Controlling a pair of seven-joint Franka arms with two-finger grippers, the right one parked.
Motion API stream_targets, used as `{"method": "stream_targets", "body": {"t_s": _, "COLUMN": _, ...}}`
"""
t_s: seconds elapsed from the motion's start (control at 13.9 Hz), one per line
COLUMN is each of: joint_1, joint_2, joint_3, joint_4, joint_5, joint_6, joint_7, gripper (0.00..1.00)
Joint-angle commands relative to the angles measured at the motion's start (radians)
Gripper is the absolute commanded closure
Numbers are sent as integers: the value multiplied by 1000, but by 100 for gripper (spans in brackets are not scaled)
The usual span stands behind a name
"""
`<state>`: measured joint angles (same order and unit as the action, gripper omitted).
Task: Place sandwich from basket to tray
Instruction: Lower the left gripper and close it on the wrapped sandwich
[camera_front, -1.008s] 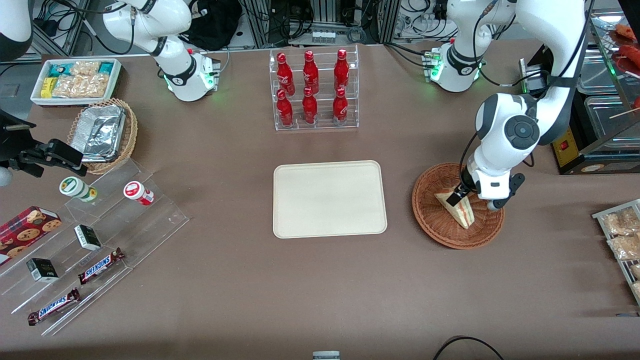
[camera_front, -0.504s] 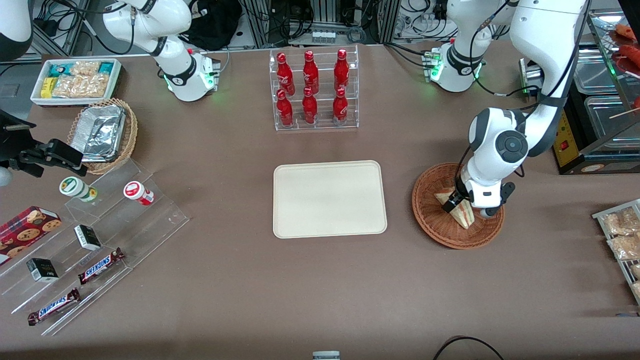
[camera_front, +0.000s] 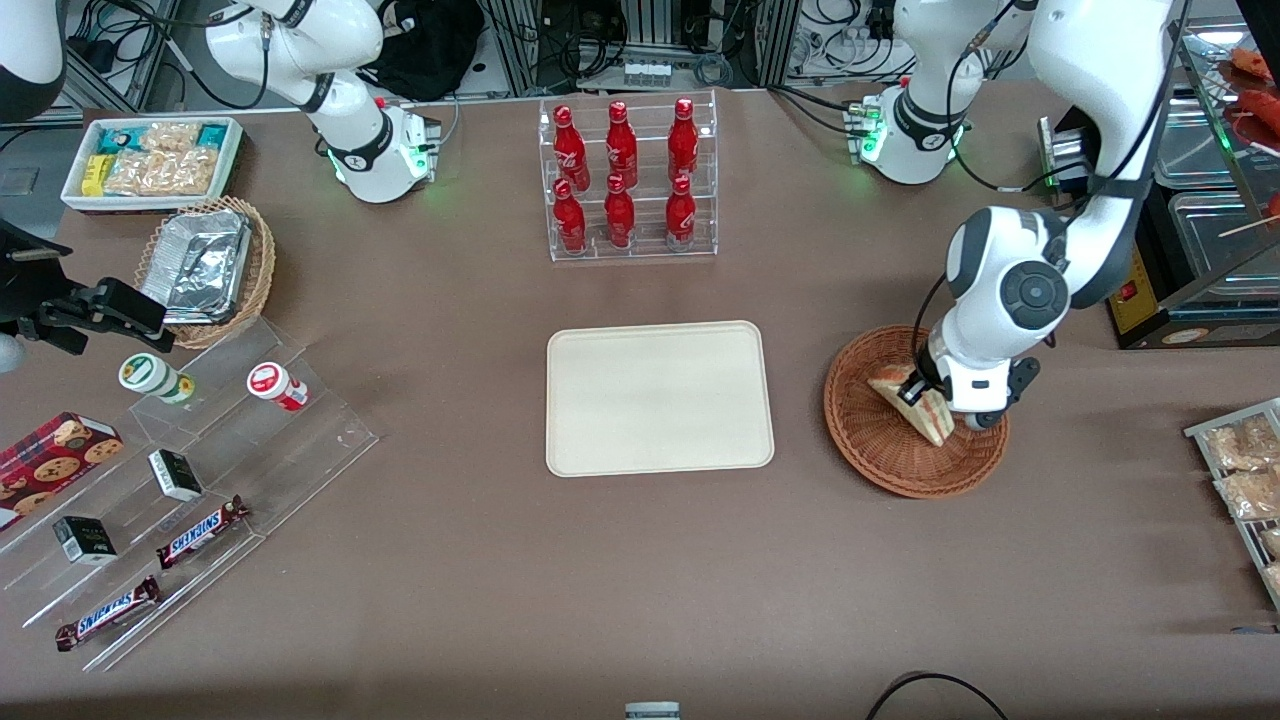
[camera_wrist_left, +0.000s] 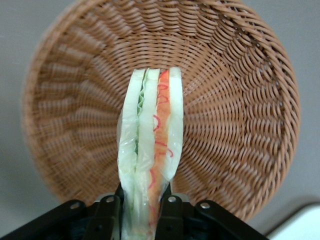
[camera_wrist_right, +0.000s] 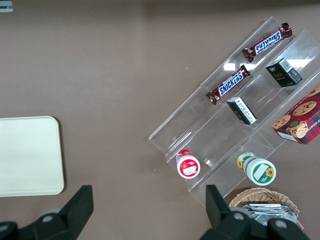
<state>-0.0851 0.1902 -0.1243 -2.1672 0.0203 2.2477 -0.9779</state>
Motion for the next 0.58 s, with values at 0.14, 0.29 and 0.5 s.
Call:
{"method": "stream_targets", "body": {"t_s": 0.14, "joint_1": -50, "joint_2": -18, "joint_3": 0, "joint_4": 147, "joint_5": -3, "joint_6": -212, "joint_7": 152, "gripper": 93}}
{"method": "stream_targets", "body": {"t_s": 0.29, "joint_1": -83, "joint_2": -14, "joint_3": 0, "joint_4": 171, "joint_5": -3, "joint_6": -215, "joint_7": 267, "gripper": 93}}
{"method": "stream_targets", "body": {"t_s": 0.5, "joint_1": -161, "joint_2": 46, "joint_3": 0, "joint_4": 213, "joint_5": -17, "joint_6": -211, "joint_7": 364, "gripper": 93}}
